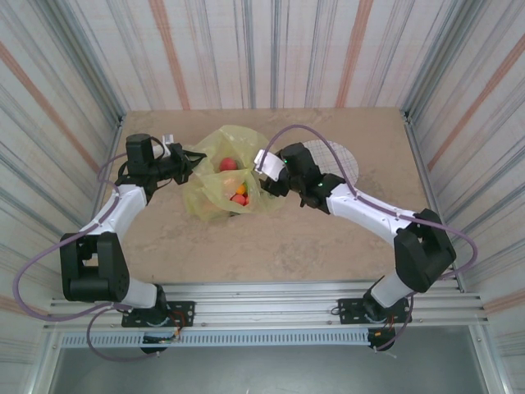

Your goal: Place the fruits into the plastic bag

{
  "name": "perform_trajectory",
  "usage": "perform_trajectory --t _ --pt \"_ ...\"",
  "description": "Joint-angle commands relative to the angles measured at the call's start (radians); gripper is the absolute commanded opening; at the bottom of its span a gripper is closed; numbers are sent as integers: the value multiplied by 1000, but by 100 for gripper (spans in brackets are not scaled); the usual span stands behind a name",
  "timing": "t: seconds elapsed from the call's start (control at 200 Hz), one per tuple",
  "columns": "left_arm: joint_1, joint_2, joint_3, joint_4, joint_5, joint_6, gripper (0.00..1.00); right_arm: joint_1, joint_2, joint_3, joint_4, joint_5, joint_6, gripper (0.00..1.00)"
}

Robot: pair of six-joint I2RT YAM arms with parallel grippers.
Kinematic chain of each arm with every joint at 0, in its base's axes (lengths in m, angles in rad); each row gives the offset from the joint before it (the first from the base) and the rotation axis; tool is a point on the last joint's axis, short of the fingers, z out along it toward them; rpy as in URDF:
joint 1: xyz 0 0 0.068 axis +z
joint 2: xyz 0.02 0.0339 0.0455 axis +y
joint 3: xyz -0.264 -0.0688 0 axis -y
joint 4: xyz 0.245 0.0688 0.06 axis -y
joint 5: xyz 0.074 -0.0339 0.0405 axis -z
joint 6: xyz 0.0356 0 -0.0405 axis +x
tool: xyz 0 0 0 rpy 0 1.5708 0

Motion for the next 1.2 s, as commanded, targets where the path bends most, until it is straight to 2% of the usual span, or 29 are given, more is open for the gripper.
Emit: perform_trajectory --t 0.0,0.416,0.566,0.716,0.817,0.982,1.082,1.197 --pt "-1 5 -12 13 17 0 0 13 31 48 26 38 -115 79" --pt "-1 6 -12 17 23 -5 0 64 159 100 142 156 -280 77" --pt "-2 6 -12 17 22 -5 0 62 203 106 218 160 -302 73" --pt "-1 7 -12 17 23 -4 0 56 254 121 273 184 -340 65" --pt "-2 7 -12 17 22 -5 0 55 272 118 311 199 -360 56" --pt "-1 10 -12 17 24 -5 0 47 246 92 377 207 -333 29" --pt "-1 13 -12 17 23 -5 0 31 190 61 394 169 -251 16" --pt "-1 15 -12 17 23 -7 0 -11 101 28 370 54 -58 3"
